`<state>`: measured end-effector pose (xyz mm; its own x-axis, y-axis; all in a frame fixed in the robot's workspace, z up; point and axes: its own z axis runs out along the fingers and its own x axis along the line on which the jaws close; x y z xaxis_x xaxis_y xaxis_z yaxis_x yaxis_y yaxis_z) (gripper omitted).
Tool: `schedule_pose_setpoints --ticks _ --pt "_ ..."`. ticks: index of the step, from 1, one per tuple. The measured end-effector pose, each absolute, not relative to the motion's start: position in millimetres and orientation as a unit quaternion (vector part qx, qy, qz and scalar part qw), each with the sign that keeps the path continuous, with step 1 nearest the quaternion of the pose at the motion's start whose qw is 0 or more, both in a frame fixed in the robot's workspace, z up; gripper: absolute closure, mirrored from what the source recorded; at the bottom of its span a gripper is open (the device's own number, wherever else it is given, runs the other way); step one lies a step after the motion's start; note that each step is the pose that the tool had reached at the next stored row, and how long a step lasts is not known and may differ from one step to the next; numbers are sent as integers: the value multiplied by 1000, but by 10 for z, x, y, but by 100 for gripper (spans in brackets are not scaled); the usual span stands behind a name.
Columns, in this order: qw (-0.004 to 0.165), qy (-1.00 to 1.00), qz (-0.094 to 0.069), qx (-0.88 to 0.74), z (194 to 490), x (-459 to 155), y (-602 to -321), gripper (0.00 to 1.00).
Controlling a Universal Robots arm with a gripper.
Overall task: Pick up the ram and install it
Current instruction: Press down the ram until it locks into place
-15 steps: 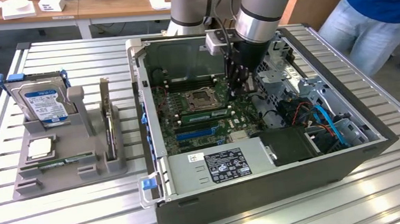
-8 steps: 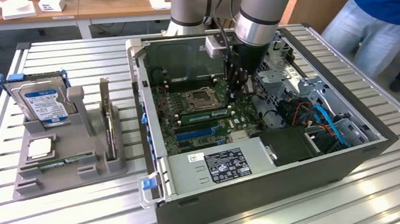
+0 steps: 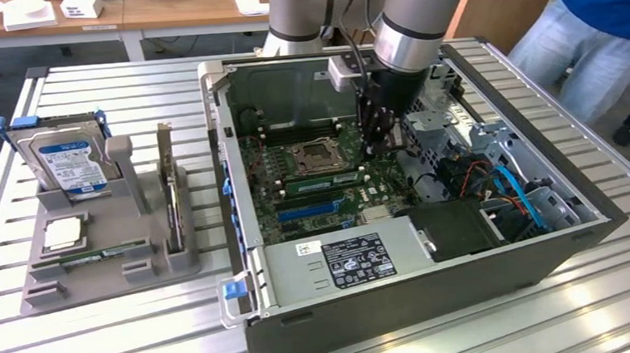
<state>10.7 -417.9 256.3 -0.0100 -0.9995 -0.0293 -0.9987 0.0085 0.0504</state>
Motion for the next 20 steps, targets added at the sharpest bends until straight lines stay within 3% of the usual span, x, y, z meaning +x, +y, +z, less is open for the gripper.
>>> schedule_pose_setpoints --ticks 20 --pt "7 -710 -28 704 2424 109 -4180 90"
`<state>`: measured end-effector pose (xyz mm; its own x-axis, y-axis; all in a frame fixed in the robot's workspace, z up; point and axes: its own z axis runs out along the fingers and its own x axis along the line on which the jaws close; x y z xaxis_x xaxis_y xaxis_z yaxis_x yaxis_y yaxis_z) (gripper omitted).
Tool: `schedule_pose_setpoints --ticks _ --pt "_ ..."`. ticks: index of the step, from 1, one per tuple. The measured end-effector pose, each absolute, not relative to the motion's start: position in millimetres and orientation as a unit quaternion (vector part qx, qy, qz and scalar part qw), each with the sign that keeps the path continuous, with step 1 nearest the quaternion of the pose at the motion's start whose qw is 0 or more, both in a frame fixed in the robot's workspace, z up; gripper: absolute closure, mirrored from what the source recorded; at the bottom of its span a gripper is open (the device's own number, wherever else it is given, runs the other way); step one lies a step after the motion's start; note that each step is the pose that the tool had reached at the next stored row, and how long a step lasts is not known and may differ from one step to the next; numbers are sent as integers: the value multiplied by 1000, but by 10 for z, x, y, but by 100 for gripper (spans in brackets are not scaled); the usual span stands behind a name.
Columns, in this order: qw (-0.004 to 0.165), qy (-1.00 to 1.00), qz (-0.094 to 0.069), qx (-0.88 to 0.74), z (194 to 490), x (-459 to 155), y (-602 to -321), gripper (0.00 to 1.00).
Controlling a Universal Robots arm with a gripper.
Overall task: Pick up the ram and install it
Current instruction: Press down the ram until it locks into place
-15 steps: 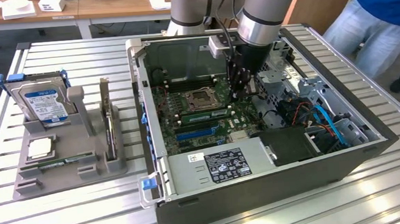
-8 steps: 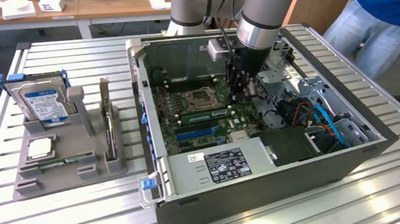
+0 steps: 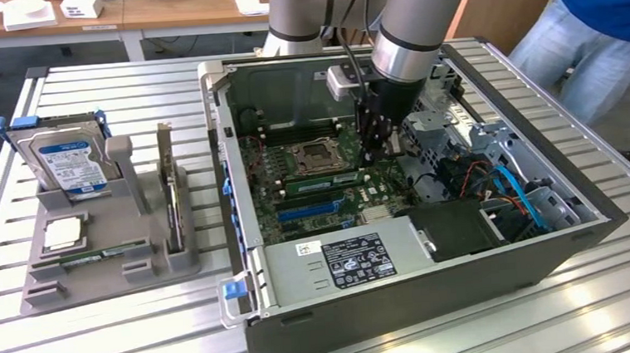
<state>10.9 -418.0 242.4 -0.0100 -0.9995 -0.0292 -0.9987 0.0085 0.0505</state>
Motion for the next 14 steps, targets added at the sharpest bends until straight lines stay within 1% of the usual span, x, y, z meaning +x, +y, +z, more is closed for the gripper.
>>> schedule_pose_setpoints --ticks 14 --pt "7 -710 -28 704 2364 109 -4144 90"
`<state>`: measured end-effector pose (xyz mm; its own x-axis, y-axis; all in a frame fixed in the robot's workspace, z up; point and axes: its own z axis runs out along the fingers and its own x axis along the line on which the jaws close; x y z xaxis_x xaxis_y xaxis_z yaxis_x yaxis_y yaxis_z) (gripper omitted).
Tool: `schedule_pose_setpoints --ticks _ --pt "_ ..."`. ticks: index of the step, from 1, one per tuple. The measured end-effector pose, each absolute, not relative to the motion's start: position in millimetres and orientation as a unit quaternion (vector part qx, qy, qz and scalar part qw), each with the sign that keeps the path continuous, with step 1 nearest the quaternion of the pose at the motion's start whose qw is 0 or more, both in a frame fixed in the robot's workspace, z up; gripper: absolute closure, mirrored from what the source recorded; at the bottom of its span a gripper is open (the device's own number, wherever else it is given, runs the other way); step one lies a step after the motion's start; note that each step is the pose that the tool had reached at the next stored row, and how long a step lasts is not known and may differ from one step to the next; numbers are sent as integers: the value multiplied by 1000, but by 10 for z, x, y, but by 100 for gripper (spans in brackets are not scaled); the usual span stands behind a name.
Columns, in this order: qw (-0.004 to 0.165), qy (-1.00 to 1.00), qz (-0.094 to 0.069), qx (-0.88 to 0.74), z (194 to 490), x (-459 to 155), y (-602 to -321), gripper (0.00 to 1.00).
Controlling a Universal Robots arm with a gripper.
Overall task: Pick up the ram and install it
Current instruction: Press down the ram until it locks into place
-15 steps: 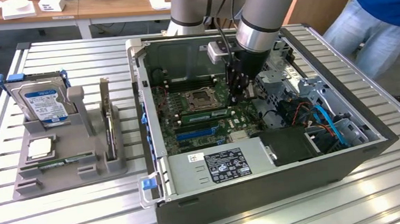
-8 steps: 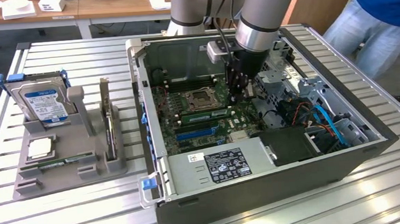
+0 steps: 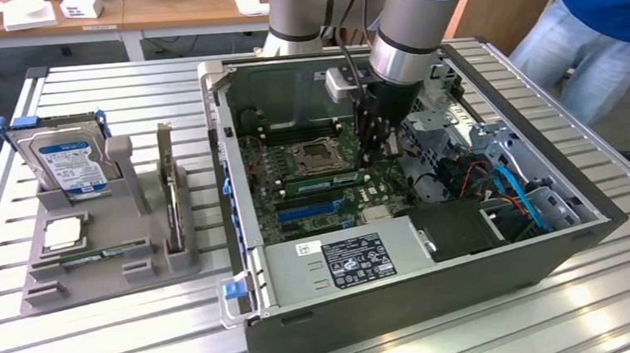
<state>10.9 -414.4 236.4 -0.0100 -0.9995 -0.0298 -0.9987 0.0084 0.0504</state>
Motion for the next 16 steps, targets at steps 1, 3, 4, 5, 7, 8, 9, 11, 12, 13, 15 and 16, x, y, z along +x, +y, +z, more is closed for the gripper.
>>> schedule_pose_setpoints --ticks 1,3,4,5,7,8,9,11,12,13,15,16 --pt "7 -710 -28 704 2353 109 -4144 90" --pt "7 -710 -28 704 2334 109 -4144 90" --pt "7 -710 -28 704 2328 109 -4144 90" --pt "7 -710 -28 704 2326 109 -4145 90" --pt "7 -710 -28 704 2326 109 -4145 90" --pt "7 -710 -28 704 2326 109 -4145 90" --pt "7 -710 -28 704 2324 109 -4144 90" --pt "7 -710 -29 704 2309 109 -4143 90" --pt "7 -710 -28 704 2306 109 -4144 90" --pt "7 -710 -28 704 2302 109 -4144 90" --pt "7 -710 -28 704 2303 109 -4144 90" --pt "7 -710 -28 704 2303 109 -4144 90"
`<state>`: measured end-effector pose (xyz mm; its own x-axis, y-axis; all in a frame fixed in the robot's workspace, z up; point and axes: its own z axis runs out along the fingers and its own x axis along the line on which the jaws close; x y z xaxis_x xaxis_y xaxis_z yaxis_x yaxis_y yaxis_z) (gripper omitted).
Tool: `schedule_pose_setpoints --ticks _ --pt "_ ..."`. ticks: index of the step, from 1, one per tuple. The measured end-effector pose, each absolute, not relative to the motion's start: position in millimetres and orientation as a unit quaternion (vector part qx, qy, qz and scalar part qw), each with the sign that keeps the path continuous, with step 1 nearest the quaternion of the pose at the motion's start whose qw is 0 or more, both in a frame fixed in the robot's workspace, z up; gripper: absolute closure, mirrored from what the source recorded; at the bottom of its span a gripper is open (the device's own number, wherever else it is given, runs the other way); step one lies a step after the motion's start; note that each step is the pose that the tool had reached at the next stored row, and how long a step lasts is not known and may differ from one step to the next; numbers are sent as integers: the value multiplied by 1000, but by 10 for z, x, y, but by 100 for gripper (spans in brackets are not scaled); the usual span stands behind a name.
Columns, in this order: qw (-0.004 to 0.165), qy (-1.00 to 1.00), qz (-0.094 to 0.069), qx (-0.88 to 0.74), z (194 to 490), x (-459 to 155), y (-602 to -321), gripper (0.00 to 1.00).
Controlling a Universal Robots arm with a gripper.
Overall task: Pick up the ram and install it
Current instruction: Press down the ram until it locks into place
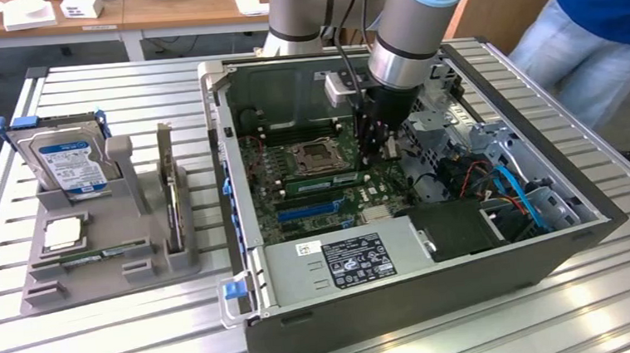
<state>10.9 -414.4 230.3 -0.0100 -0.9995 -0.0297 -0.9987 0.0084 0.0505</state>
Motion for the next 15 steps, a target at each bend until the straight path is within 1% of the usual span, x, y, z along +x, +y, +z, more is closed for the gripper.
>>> schedule_pose_setpoints --ticks 15 --pt "7 -710 -28 704 2277 109 -4134 90"
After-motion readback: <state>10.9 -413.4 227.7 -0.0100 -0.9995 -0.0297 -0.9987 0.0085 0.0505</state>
